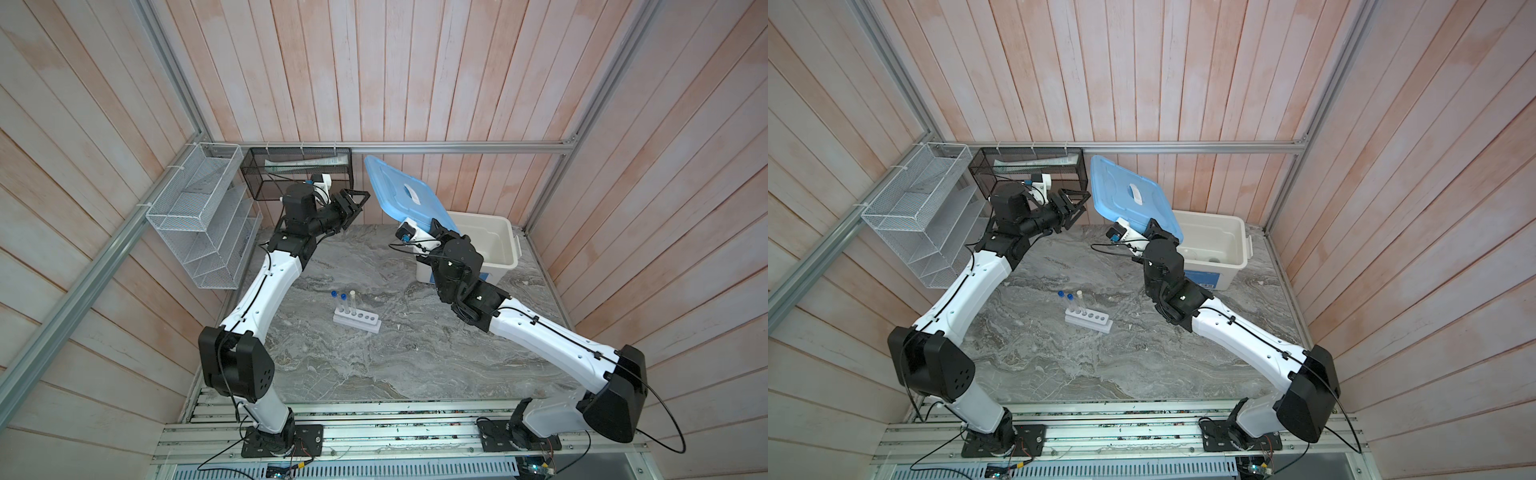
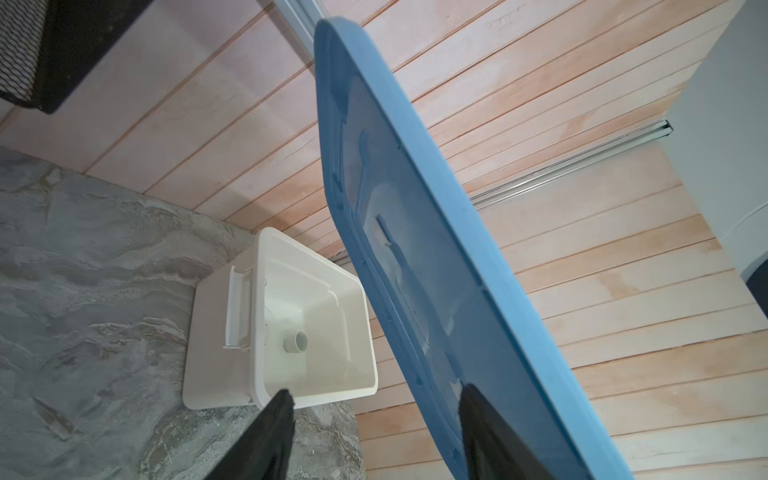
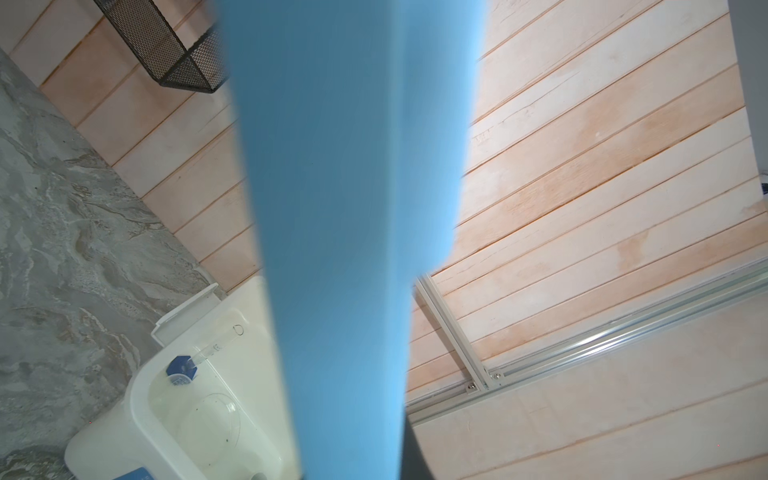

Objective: Organize the chemistry lab equipment
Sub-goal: 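Raise the blue lid upright with both grippers, lifting it off the table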

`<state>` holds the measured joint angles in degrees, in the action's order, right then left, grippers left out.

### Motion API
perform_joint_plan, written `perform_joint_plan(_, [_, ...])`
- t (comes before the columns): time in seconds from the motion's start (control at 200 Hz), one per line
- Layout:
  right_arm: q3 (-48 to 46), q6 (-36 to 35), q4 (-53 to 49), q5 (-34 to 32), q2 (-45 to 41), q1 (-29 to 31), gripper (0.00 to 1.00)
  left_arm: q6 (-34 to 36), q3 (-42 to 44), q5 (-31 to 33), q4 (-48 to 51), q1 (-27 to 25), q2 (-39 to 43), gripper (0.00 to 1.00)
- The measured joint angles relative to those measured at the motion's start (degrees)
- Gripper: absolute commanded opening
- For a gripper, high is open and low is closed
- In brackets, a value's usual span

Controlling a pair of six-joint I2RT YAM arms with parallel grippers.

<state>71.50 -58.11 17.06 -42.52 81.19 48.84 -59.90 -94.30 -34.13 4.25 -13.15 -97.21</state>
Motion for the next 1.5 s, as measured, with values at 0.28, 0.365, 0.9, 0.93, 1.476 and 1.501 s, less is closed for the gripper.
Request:
perform_joint_plan(0.28, [-2.32, -2.6, 1.36, -1.99, 0.0, 0.79, 0.0, -5.33, 0.11, -0.13, -4.63, 0.26, -0.81, 0.66])
perform_joint_plan(0.365, [-2.43, -2.95, 1.44, -2.03, 0.0, 0.85, 0.0, -6.43, 0.28, -0.17, -6.08, 0.26, -0.81, 0.66])
perform_joint_plan(0.9, [-4.11, -5.64, 4.07, -1.95, 1.55, 3.65, 0.0, -10.91, 0.9, -2.8, -11.17, 0.22, -3.06, 0.63])
perform_joint_plan(0.93, [-4.11, -5.9, 4.22, -1.95, 1.66, 3.82, 0.0, -11.13, 0.9, -2.97, -11.19, 0.22, -3.3, 0.62])
perform_joint_plan(1.476, [-9.31, -11.76, 13.42, -2.14, 2.73, 4.39, 0.1, -14.32, 2.62, -4.0, -14.56, 0.22, -4.04, 0.29])
perform_joint_plan(1.501, [-9.68, -12.17, 14.21, -2.16, 2.84, 4.39, 0.11, -14.71, 2.62, -4.11, -14.69, 0.22, -4.07, 0.28])
